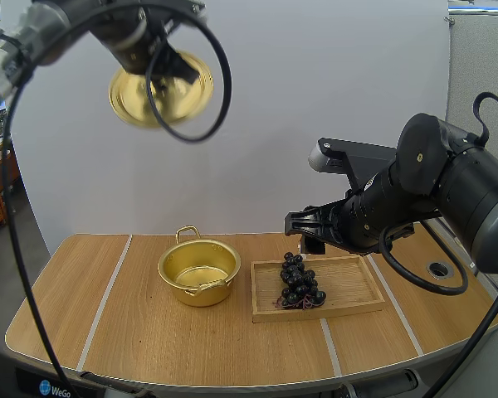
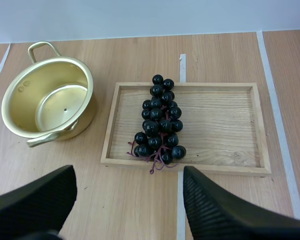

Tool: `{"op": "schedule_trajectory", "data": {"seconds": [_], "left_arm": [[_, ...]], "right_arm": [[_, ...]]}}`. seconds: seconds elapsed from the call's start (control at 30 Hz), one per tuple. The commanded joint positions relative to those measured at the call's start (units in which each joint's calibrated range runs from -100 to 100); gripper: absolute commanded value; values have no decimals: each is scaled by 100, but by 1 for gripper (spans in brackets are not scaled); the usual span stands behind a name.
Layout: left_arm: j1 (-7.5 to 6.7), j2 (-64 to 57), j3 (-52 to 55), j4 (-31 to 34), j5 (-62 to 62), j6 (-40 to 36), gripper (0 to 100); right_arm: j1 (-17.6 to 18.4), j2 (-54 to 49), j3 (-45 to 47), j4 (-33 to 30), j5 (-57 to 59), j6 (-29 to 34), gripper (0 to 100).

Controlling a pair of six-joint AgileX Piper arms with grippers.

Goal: Open the pot, put the grape inside, and close it

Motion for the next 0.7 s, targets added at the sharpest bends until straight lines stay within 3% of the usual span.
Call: {"op": "schedule_trajectory", "data": {"seconds": [0.0,0.17,0.47,0.67], "left_arm": [[-26,-337,-1471,791,-12,-771,0],[-26,-337,-2189,1117,-12,-1094,0],[-26,-337,-3173,1130,-462,-1299,0],[-26,-337,-3518,1130,-676,-1299,0]], "right_arm": [[-22,4,-51,27,-33,-17,100],[-22,4,-51,62,-34,-17,100],[-22,31,-51,155,-54,-27,100],[-22,627,-51,274,-408,-217,100]]}}
